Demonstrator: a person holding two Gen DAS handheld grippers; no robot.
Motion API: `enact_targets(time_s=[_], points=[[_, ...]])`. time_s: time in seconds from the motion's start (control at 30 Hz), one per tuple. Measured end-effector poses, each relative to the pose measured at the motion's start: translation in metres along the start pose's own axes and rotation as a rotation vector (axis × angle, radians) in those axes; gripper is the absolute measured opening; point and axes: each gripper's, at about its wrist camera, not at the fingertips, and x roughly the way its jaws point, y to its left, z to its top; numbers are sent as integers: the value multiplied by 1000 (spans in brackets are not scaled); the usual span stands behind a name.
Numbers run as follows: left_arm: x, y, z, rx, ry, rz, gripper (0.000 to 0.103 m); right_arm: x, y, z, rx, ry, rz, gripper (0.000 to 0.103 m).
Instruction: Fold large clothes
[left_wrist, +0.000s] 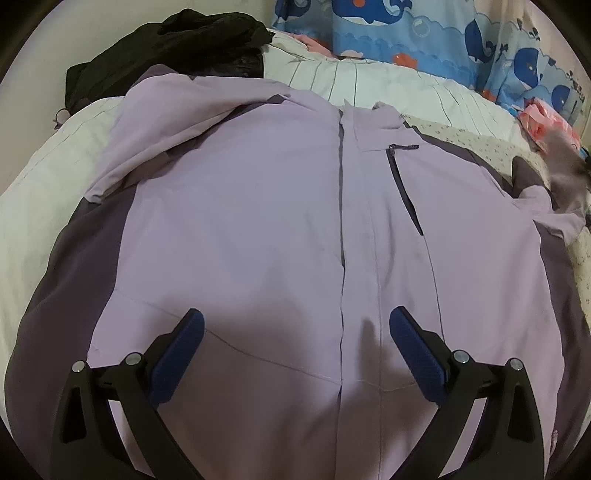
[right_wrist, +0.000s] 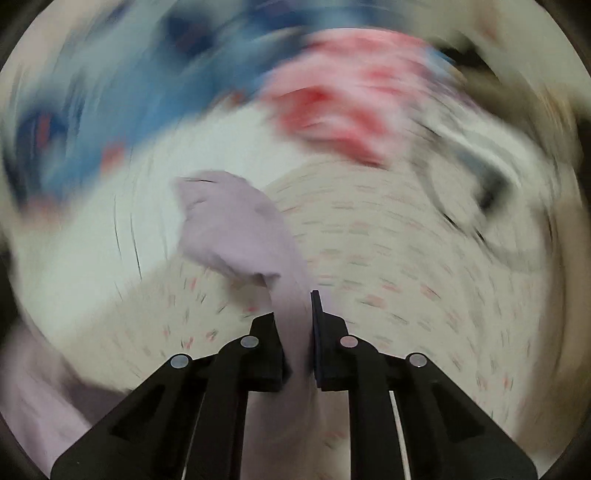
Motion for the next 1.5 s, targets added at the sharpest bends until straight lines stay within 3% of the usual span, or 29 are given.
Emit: enact_targets(time_s=[0.1, 0.17, 0.2, 0.23, 0.27, 0.3, 0.4, 0.43, 0.47, 0.5, 0.57, 0.7, 0.77, 0.83, 0.9, 0.97, 1.0, 1.03, 1.13, 1.2, 1.23, 1.27, 1.33, 1.4, 1.5], points=[[2, 0, -1, -7, 8, 1, 96, -16, -82, -20, 157, 17, 49, 15], [4, 0, -2, -8, 13, 6, 96, -11, -110, -37, 195, 73, 68, 30], [5, 0, -3, -7, 14, 9, 96, -7, -121, -45, 218, 103, 87, 51], [5, 0, -3, -6, 15, 13, 96, -3, -127, -50, 231, 118, 106, 63], [6, 0, -4, -5, 17, 18, 96, -2, -130, -52, 232, 102, 126, 82], [7, -1, -4, -3, 19, 20, 96, -1, -131, -53, 230, 81, 140, 91], [9, -3, -5, 11, 24, 26, 96, 5, -119, -55, 238, 58, 153, 95], [11, -4, -5, 18, 26, 29, 96, 12, -114, -54, 230, 59, 166, 94], [11, -5, -5, 21, 28, 30, 96, 19, -109, -52, 212, 58, 169, 72], [12, -5, -5, 23, 29, 30, 96, 24, -101, -47, 192, 70, 140, 33], [9, -4, -3, 16, 20, 24, 96, 12, -84, -26, 160, 17, 160, 13], [-11, 7, 0, -53, -56, -11, 96, -36, -34, 25, 27, -168, 208, 9], [-16, 9, 0, -71, -74, -20, 96, -46, -27, 44, 17, -228, 182, 9], [-13, 8, 0, -73, -66, -24, 96, -37, -43, 56, 65, -260, 81, 9], [-2, 3, -1, -55, -27, -23, 96, -6, -60, 50, 76, -186, -52, 11], [12, -6, -3, -15, 30, -9, 96, 31, -68, 30, 36, -25, -157, 18], [18, -10, -5, 10, 50, 4, 96, 41, -74, 13, 36, 42, -175, 30], [20, -11, -7, 18, 54, 10, 96, 37, -79, 0, 46, 47, -150, 44], [18, -9, -7, 15, 44, -10, 96, -11, -84, -54, -22, 41, -2, 64], [18, -11, -7, 27, 37, -27, 96, -57, -87, -103, -96, 95, 140, 82], [16, -13, -8, 32, 34, -23, 96, -77, -88, -126, -130, 159, 238, 85], [13, -13, -9, 32, 33, -28, 96, -99, -88, -157, -179, 277, 377, 86], [-5, -12, -12, 14, 26, -76, 96, -125, -82, -203, -276, 487, 513, 87], [-29, -13, -20, 15, 10, -109, 96, -147, -78, -252, -404, 665, 572, 87], [-62, -8, -39, 30, -3, -123, 96, -172, -68, -314, -599, 853, 586, 88]])
